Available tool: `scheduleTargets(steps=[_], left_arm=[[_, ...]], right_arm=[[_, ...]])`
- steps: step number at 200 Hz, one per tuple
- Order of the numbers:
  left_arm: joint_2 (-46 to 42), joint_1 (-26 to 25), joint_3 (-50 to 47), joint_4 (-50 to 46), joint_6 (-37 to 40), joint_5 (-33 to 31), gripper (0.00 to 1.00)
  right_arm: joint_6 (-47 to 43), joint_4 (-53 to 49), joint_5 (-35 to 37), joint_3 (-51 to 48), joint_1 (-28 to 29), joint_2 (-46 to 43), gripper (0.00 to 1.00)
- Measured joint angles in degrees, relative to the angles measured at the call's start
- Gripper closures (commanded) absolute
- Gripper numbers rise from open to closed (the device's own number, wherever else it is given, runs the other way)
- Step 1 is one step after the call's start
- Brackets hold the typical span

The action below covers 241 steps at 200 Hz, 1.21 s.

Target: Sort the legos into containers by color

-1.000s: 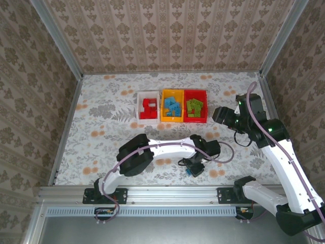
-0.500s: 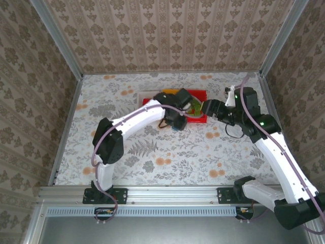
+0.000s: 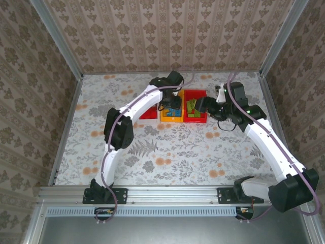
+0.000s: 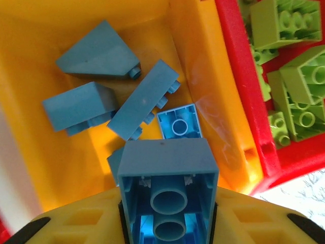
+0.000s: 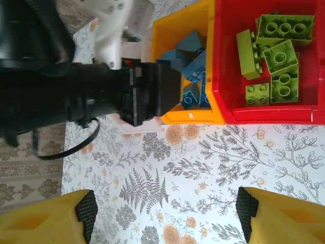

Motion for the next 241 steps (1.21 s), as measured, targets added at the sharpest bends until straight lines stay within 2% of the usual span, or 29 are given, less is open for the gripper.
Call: scheduleTargets(steps=[61,109,132,155,186,192,194,196,199,241], left_arm=[[3.43,0.35,0.42,0.55,-2.29,3.21,0.43],[3.08,0.37,0.50,0.50,-2.99,2.62,0.37],[-0.04,0.35,-0.39,0.61,-4.02,1.38,0.31],[-9.94,1.01,-7.65,2.82,-6.29,0.63,0.28],[-31.15,5.31,-25.92,8.44,-10.34,1.77,0.20],[-35.56,6.82,-29.94,9.38,-11.08,2.25,0.17],[-36.35,7.15,-30.77,9.62,-11.28,2.29,0.12],[-37.75,7.63,-32.02,9.73,-11.52,2.45,0.03],[-40.13,8.61,-34.21,10.29,-11.82,2.84,0.00],[-63.45,20.92,-56.63,13.75,-14.14,9.09,0.00]], right_arm=[[-0.04,-0.07,-0.37,0.00,0.00,1.01,0.24],[-0.72,-0.33,-0.52,0.07,0.00,1.68,0.24],[-2.97,-1.62,-0.48,0.81,0.00,1.99,0.24],[-6.12,-2.27,-0.48,1.18,0.00,1.95,0.23],[-10.75,-3.72,-0.07,1.14,0.00,1.36,0.18],[-11.28,-3.85,-0.02,1.05,0.00,0.98,0.13],[-11.67,-3.91,0.04,0.98,0.00,0.83,0.07],[-11.89,-3.93,0.11,0.94,0.00,0.63,0.02],[-11.93,-3.91,0.13,0.74,0.00,0.39,0.01],[-13.75,-3.19,1.57,-4.09,0.00,-2.71,0.00]])
